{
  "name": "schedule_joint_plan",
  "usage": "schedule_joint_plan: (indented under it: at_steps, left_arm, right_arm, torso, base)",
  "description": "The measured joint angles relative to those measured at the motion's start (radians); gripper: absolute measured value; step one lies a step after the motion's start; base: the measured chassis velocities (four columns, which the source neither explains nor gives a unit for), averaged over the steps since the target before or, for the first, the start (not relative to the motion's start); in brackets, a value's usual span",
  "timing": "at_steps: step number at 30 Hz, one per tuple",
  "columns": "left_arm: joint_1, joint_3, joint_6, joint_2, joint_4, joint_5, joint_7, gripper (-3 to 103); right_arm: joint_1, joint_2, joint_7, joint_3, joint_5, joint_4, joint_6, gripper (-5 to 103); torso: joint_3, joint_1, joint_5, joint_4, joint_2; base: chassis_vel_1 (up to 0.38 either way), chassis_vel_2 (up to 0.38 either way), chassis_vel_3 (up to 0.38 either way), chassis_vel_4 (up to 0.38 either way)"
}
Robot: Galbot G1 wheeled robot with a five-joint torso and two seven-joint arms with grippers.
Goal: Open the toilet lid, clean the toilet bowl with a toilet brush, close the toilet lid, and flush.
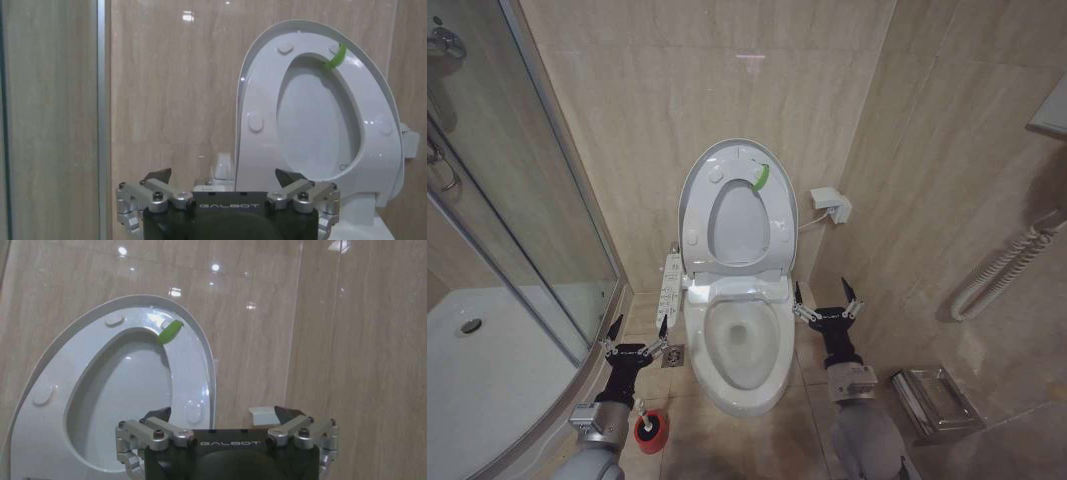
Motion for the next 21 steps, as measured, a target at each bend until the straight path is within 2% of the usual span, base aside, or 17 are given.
schedule_joint_plan:
  at_steps: [7,21]
  left_arm:
    - [0.047,-0.013,-0.005,-0.006,-0.018,0.021,0.006,100]
    - [0.068,-0.04,0.0,0.0,-0.041,0.039,0.016,100]
  right_arm:
    - [0.0,0.0,0.0,0.0,0.0,0.0,0.0,100]
    - [0.0,0.0,0.0,0.0,0.0,0.0,0.0,100]
  torso:
    - [0.0,0.0,0.0,0.0001,0.0]
    - [0.0,0.0,0.0001,0.0,0.0]
  base:
    - [0.0,0.0,0.0,0.0]
    - [0.0,0.0,0.0,0.0]
